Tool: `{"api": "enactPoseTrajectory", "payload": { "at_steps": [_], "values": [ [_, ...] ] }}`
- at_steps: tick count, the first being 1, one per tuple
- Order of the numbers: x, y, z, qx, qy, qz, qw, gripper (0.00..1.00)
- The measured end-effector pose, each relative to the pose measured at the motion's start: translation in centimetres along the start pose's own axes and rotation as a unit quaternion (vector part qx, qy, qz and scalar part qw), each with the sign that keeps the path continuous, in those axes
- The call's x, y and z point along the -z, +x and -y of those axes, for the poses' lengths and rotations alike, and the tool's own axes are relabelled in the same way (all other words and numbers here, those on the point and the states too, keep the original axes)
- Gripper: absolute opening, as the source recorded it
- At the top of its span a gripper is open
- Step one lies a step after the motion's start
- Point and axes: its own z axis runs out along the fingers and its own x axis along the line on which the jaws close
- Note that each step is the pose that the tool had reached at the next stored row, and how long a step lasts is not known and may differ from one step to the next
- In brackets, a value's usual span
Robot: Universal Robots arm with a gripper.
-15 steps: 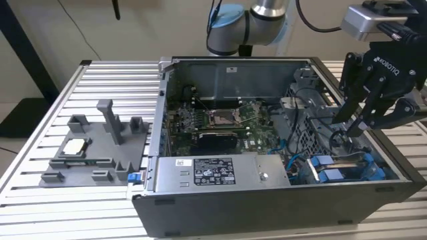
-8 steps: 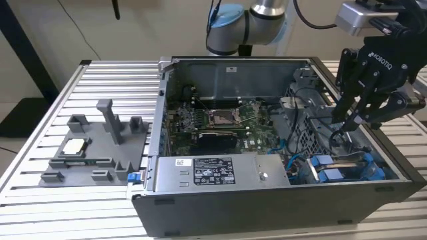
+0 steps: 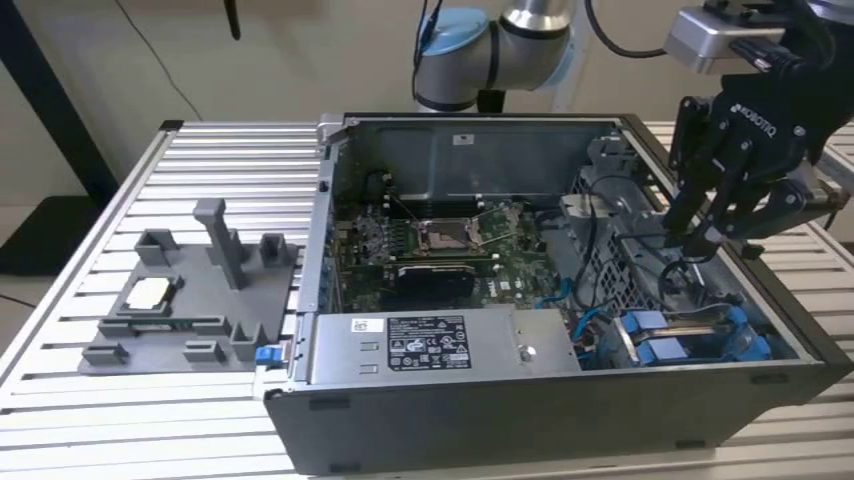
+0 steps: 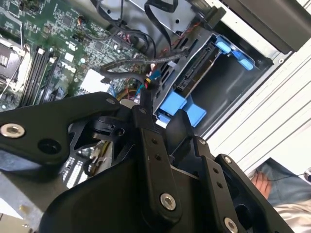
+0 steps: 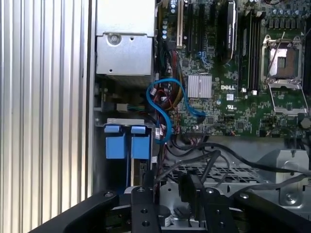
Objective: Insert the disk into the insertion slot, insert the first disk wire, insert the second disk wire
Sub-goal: 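Insert the disk into the insertion slot, then insert the first disk wire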
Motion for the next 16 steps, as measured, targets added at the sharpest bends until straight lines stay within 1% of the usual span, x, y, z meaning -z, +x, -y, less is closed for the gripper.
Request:
{"api": "enactPoseTrajectory", "payload": {
  "at_steps": [5, 11, 16],
  "values": [
    [-0.35, -0.55, 0.1, 0.002, 0.0051, -0.0001, 1.0, 0.4],
    [-0.44, -0.55, 0.1, 0.002, 0.0056, -0.0001, 1.0, 0.4],
    [-0.47, -0.55, -0.29, 0.002, 0.0076, -0.0001, 1.0, 0.4]
  ]
}}
